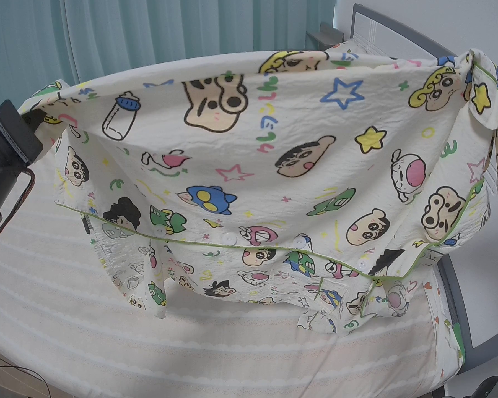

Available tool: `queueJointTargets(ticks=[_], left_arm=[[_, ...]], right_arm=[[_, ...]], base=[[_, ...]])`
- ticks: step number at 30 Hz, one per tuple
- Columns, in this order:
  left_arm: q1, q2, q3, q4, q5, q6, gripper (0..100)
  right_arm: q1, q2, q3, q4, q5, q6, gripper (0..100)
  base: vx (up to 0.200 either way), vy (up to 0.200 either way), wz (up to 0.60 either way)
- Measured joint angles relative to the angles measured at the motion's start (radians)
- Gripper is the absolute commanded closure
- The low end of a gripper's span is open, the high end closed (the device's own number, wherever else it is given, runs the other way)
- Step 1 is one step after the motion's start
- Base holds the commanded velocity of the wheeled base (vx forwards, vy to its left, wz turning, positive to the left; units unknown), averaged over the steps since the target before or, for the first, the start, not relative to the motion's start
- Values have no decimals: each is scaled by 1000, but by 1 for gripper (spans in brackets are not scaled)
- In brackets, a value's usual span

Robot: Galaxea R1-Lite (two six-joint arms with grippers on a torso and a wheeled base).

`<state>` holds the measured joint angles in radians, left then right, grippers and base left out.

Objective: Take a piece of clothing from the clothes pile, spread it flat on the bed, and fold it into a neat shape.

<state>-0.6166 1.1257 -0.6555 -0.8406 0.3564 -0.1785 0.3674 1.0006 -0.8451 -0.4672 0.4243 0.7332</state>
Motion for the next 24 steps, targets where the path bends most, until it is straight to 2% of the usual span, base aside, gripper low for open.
queueJointTargets(ticks=[16, 24], left_arm=[[0, -7, 33, -1, 7, 2, 100], [1, -12, 51, -5, 17, 6, 100]], right_arm=[[2, -19, 1, 0, 2, -1, 100], [2, -31, 5, 1, 17, -1, 100]], base=[[-188, 0, 0], [0, 0, 0]])
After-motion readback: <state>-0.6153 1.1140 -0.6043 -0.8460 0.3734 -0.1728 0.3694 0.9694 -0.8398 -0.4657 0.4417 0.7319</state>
